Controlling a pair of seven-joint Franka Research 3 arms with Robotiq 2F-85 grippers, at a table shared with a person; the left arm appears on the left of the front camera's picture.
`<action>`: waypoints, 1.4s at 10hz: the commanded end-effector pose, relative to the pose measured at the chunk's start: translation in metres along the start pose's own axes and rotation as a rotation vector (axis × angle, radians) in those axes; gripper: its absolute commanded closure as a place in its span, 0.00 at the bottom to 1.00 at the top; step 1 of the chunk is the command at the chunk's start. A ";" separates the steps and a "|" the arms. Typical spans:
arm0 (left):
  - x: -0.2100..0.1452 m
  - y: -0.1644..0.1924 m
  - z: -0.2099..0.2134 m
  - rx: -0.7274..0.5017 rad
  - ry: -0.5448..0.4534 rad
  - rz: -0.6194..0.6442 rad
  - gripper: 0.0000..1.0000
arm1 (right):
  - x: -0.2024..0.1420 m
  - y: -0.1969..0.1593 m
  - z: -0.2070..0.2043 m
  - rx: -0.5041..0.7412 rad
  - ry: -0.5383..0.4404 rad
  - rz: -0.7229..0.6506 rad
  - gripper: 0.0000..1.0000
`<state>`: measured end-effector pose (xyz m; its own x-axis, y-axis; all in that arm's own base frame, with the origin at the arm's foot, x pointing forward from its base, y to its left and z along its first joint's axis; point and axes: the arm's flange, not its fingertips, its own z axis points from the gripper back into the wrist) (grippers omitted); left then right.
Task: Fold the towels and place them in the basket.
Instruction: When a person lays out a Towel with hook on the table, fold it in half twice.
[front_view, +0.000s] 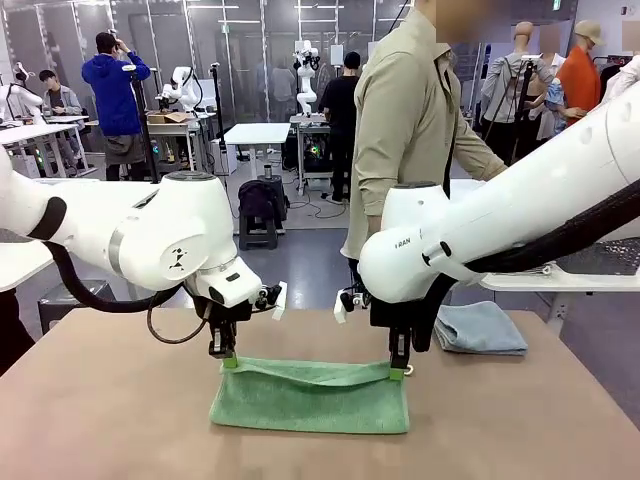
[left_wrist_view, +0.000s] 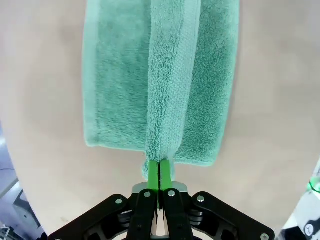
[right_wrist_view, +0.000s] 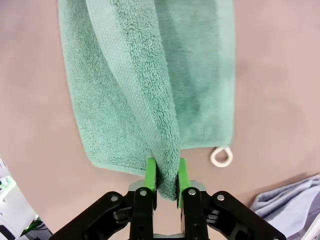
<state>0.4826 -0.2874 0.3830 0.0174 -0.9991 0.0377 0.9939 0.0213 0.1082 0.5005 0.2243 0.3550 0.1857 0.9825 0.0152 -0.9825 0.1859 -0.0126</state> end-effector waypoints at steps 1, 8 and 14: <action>0.011 0.018 -0.003 0.042 0.020 0.017 0.99 | 0.010 -0.011 -0.004 -0.048 0.010 -0.030 0.78; 0.011 0.056 -0.036 0.054 0.037 0.081 0.95 | 0.014 -0.043 -0.022 -0.069 0.002 -0.073 0.78; -0.003 0.060 -0.042 0.092 0.031 0.128 0.48 | 0.002 -0.044 -0.034 -0.069 -0.019 -0.121 0.38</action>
<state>0.5473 -0.2863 0.3501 0.1197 -0.9924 0.0270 0.9821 0.1224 0.1433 0.5459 0.2190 0.3233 0.2820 0.9591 0.0239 -0.9581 0.2829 -0.0456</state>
